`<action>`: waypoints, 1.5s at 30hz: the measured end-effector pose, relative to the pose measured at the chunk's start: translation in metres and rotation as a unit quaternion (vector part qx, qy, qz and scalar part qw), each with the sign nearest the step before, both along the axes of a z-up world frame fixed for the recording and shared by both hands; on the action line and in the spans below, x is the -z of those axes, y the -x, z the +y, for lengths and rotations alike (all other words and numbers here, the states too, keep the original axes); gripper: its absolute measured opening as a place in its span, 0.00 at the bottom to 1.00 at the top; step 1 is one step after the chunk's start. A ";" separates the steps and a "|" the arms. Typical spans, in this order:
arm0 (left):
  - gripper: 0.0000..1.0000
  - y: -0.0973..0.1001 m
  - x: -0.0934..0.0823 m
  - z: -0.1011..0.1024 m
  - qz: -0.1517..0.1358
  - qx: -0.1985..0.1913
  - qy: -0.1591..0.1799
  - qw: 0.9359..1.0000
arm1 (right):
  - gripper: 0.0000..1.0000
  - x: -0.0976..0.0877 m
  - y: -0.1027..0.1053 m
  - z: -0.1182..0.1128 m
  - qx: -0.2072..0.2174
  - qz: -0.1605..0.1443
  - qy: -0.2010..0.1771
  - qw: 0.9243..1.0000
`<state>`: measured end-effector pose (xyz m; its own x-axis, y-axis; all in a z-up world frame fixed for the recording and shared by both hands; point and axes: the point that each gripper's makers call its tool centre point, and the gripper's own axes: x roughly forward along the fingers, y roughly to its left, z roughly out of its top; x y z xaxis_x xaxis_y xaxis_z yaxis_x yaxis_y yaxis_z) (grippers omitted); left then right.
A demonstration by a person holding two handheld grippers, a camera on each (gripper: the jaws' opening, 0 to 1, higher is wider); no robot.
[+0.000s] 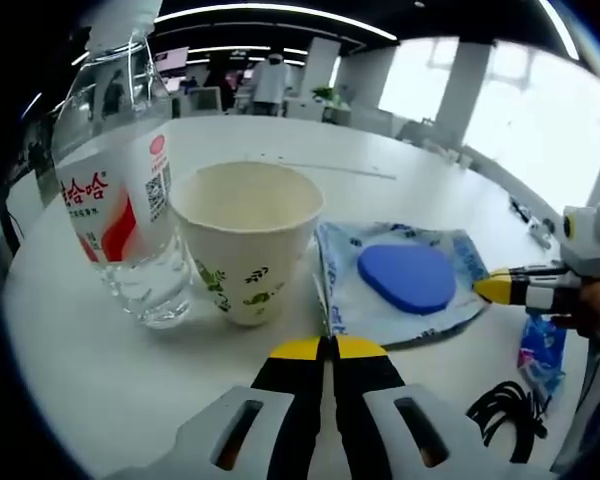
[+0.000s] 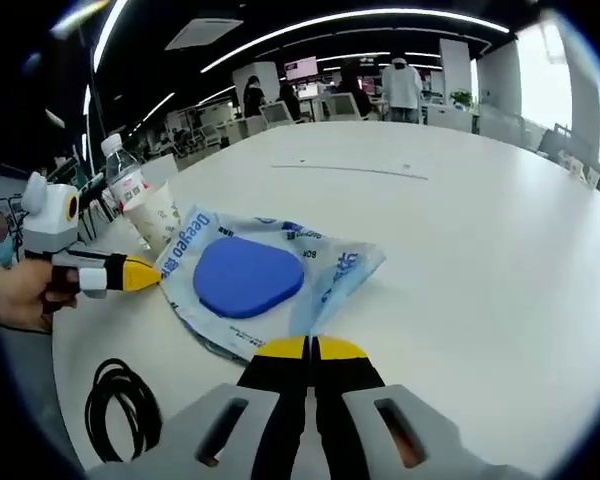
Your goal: Arrange the tabletop items into an orderly group along one side of the table until the central work area is clear of visible clutter.
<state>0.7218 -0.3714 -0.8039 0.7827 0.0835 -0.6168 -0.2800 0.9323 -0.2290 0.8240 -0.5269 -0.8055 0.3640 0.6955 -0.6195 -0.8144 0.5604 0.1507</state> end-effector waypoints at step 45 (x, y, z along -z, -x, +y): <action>0.87 0.046 -0.057 -0.008 -0.003 -0.028 0.050 0.998 | 0.61 -0.071 0.043 -0.010 0.022 0.015 -0.037 0.999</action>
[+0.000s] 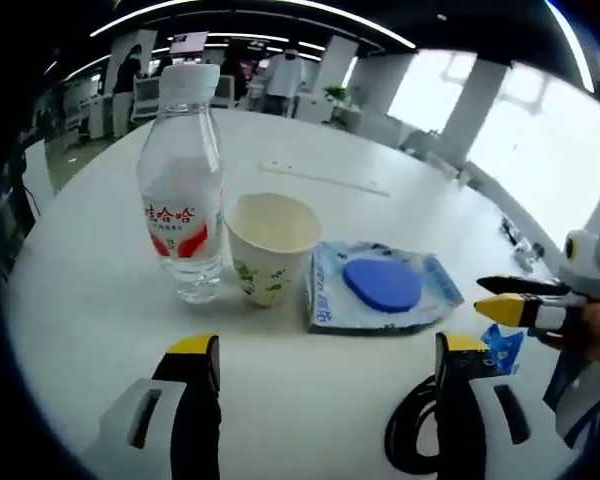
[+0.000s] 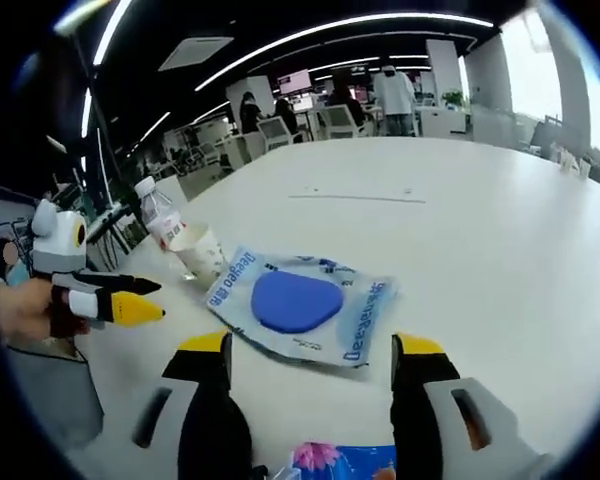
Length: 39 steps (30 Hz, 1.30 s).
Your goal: Arrange the tabletop items into an orderly group along one side of the table until the central work area is clear of visible clutter.
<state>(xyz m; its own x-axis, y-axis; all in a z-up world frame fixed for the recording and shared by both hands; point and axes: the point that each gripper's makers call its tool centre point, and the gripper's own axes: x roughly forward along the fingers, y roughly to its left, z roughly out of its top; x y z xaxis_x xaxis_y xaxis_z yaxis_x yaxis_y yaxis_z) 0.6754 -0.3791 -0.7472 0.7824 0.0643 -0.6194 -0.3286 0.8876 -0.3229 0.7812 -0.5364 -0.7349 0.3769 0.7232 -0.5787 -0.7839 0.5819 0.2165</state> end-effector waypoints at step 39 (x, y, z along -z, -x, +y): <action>0.81 0.035 -0.041 -0.017 -0.020 0.037 -0.026 0.999 | 0.60 -0.036 -0.004 -0.062 0.038 -0.005 -0.050 0.998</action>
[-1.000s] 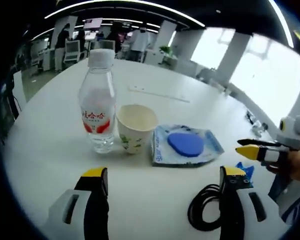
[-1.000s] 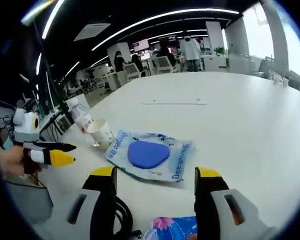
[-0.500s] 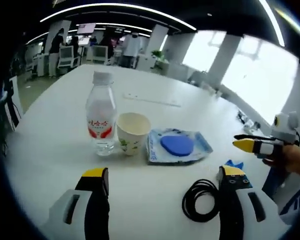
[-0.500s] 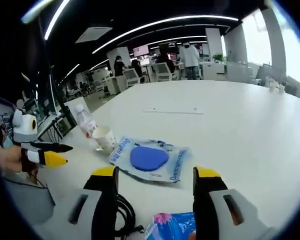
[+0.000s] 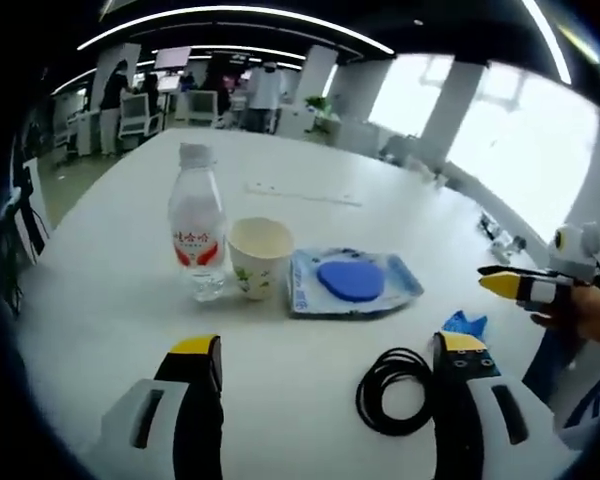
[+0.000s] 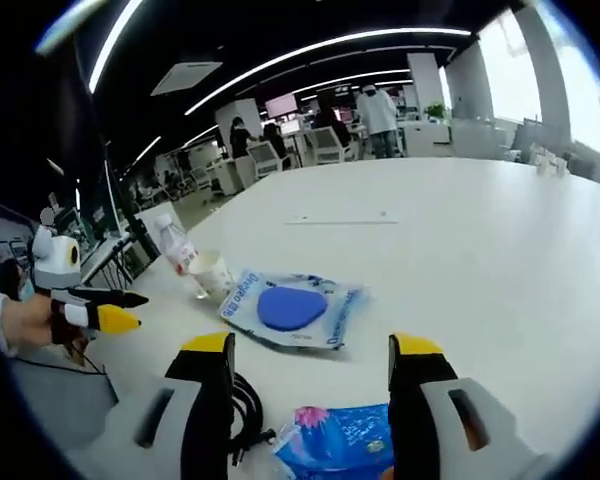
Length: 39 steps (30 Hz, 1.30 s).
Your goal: Arrange the tabletop items into an orderly group along one side of the table until the central work area is clear of visible clutter.
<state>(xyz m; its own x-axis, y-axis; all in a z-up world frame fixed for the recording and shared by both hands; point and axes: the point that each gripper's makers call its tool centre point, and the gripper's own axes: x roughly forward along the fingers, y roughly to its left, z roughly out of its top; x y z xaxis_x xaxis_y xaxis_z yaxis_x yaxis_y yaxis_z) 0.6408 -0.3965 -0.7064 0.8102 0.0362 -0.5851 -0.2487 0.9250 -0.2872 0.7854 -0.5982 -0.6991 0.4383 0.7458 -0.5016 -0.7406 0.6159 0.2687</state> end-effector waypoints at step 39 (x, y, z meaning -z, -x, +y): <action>0.71 -0.027 -0.011 -0.140 0.003 0.048 -0.004 0.999 | 0.59 0.021 -0.015 -0.121 -0.051 0.019 -0.008 0.999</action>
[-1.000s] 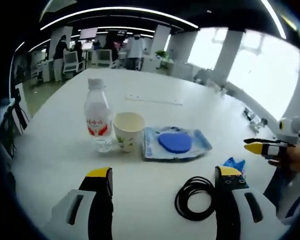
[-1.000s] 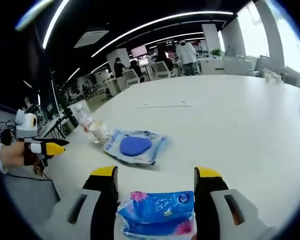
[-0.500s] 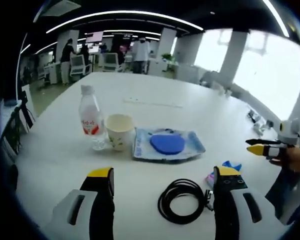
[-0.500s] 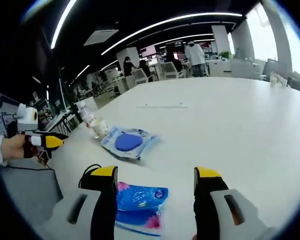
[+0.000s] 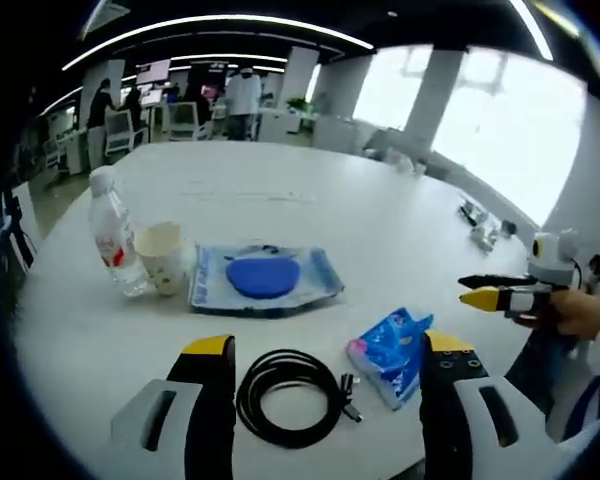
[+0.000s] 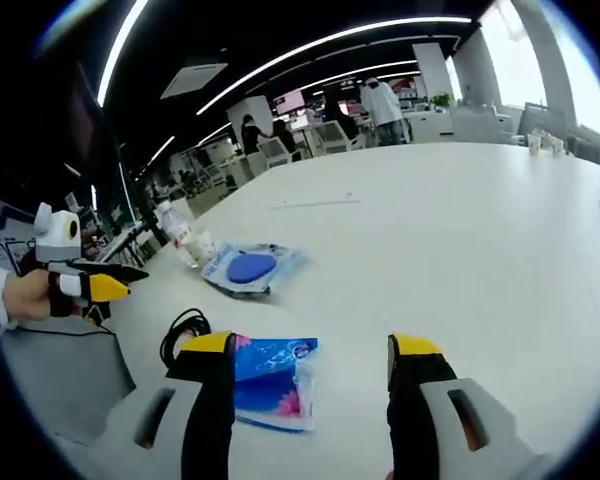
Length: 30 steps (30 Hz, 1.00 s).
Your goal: Arrange the tabletop items into an orderly group along one side of the table until the central work area is clear of visible clutter.
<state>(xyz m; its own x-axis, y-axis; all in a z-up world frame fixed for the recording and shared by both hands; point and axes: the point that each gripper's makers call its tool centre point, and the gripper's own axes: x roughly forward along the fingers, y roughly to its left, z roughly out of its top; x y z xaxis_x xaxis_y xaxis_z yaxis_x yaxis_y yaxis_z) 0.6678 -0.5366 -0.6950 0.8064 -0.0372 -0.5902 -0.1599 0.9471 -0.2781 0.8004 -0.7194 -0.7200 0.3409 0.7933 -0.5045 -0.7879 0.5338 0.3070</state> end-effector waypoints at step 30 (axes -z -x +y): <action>0.58 -0.015 0.058 -0.079 0.047 0.101 0.032 0.993 | 0.56 0.043 0.022 -0.003 -0.045 0.006 0.029 0.999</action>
